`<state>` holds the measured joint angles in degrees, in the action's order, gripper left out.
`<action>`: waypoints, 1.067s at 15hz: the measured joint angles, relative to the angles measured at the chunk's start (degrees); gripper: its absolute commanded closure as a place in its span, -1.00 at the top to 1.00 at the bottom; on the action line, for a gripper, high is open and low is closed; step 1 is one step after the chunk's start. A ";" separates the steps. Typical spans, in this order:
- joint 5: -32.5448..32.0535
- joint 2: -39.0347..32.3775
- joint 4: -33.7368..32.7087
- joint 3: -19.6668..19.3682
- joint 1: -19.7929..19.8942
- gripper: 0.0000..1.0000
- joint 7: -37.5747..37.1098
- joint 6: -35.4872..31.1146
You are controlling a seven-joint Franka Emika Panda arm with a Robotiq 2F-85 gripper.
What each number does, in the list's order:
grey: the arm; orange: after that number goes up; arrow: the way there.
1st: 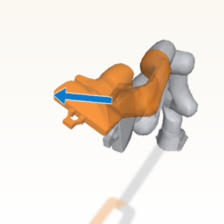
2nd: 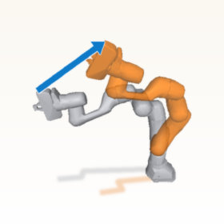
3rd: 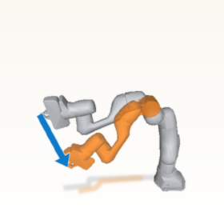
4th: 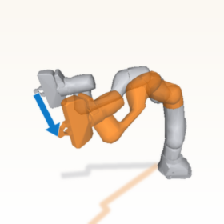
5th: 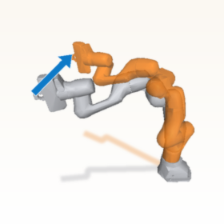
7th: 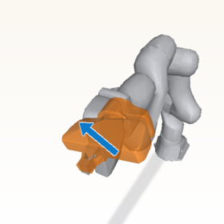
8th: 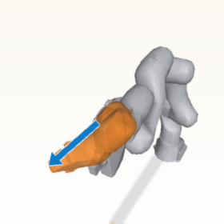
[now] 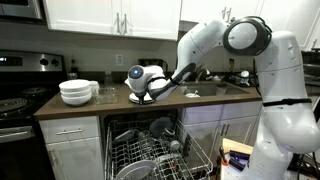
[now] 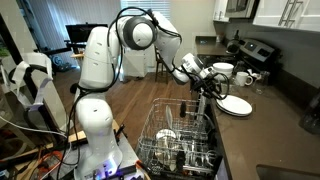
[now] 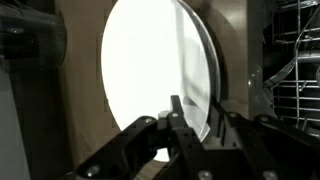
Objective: Pick up the white plate from the dishwasher and put it on top of the white plate on the counter.
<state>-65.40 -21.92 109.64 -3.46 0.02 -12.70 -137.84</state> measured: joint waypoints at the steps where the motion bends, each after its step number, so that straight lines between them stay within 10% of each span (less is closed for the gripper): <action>1: 0.00 0.01 -0.16 -0.07 0.01 0.35 0.00 0.00; 6: 1.36 0.32 -0.94 0.12 -0.01 0.96 1.62 0.01; 10: 5.09 1.21 -0.92 1.29 -0.23 1.00 5.42 0.14; 16: 3.67 2.09 -0.93 1.43 -1.70 0.02 5.66 4.19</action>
<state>-61.73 -19.82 108.71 -2.02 -1.68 -7.03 -133.66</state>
